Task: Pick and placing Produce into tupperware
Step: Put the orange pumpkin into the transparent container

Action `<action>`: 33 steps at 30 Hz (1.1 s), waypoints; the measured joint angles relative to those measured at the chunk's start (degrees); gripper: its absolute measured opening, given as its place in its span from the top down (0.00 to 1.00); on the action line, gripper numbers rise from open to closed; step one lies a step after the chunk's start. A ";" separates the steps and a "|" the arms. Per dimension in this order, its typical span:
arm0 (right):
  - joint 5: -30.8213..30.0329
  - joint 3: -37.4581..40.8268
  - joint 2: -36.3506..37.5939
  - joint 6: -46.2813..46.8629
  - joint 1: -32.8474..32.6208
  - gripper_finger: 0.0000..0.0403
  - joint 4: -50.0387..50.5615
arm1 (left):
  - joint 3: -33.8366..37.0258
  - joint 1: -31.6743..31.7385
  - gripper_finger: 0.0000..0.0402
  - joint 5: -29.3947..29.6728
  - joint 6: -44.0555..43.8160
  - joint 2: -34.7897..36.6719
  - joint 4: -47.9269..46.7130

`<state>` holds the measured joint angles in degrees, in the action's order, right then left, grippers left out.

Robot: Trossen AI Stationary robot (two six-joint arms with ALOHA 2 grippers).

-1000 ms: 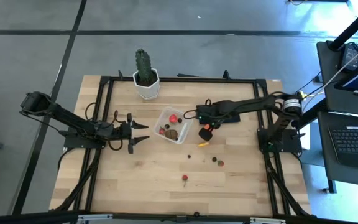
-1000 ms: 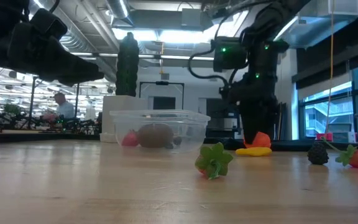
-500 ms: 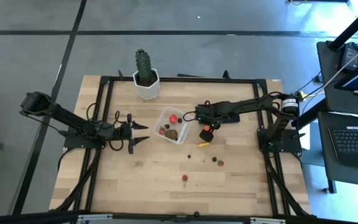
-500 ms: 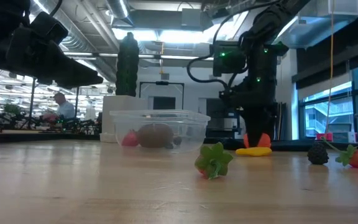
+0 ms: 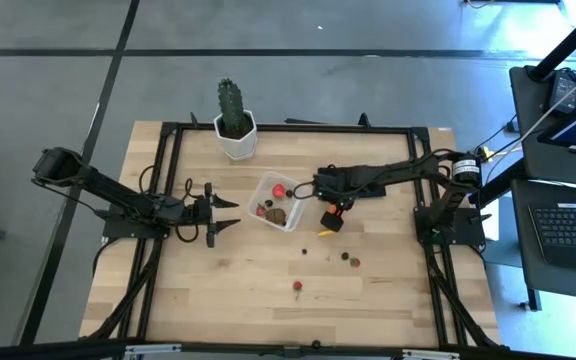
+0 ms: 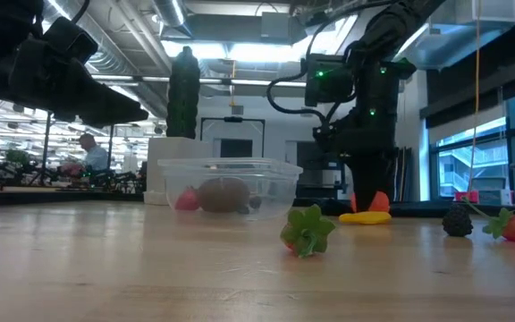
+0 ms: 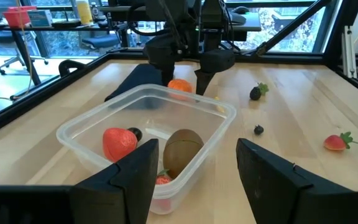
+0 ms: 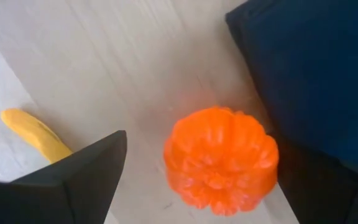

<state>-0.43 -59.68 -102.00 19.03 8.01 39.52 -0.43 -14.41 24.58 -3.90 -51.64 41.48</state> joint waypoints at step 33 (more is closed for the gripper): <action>-1.79 -1.53 -2.94 3.28 -0.37 0.40 1.70 | 0.00 0.02 0.48 0.00 0.02 0.00 -0.08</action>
<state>-2.22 -61.21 -104.94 22.31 7.64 41.22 -0.43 -14.39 24.58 -3.88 -51.64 41.41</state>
